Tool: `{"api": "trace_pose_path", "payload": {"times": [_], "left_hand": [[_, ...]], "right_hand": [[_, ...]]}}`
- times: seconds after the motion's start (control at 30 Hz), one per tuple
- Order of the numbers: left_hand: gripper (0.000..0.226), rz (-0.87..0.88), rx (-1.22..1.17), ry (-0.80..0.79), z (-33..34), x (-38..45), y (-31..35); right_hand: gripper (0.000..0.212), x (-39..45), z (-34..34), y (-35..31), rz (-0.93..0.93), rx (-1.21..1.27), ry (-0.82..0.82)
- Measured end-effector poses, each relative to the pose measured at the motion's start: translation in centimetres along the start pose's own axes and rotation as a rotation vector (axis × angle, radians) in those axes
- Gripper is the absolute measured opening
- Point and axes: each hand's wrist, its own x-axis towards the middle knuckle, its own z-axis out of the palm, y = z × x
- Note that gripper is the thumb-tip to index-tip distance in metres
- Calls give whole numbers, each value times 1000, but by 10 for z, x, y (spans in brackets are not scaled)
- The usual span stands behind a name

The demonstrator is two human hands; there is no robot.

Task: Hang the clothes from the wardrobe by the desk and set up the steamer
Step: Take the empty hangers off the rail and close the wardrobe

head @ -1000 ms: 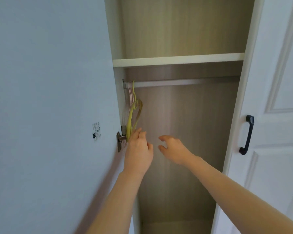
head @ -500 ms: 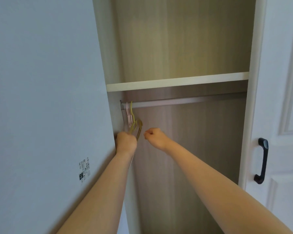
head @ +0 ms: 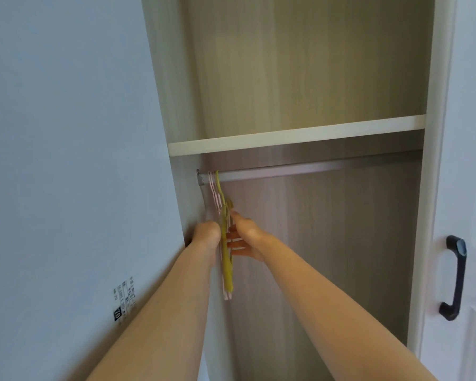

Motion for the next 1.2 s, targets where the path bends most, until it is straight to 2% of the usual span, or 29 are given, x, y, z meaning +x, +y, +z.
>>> {"api": "trace_pose_path", "payload": {"times": [0.1, 0.2, 0.3, 0.5, 0.8, 0.93, 1.07, 1.13, 1.2], "left_hand": [[41, -35, 5, 21, 1, 5, -8], [30, -35, -20, -13, 0, 1, -9], [30, -32, -3, -52, 2, 3, -12], [14, -23, -14, -99, 3, 6, -17], [24, -10, -149, -93, 5, 8, -18], [19, -21, -190, -87, 3, 8, -18], [19, -22, -242, -87, 2, 6, -15], [18, -32, -285, -89, 2, 5, -11], [19, -29, -300, -82, 3, 4, -8]], "right_hand": [[49, 2, -1, -2, -8, -40, 1], [25, 2, -3, -3, -52, -116, 36], [12, 2, -7, -5, -77, -143, 58], [20, 4, -13, -6, -79, -142, 44], [23, -6, -14, -11, -72, -119, -20], [15, -9, -15, -16, -54, -146, -6], [20, -14, -16, -20, 12, -89, -33], [13, -18, -16, -24, 22, -99, -29], [21, -22, -16, -27, 14, -99, -5]]}}
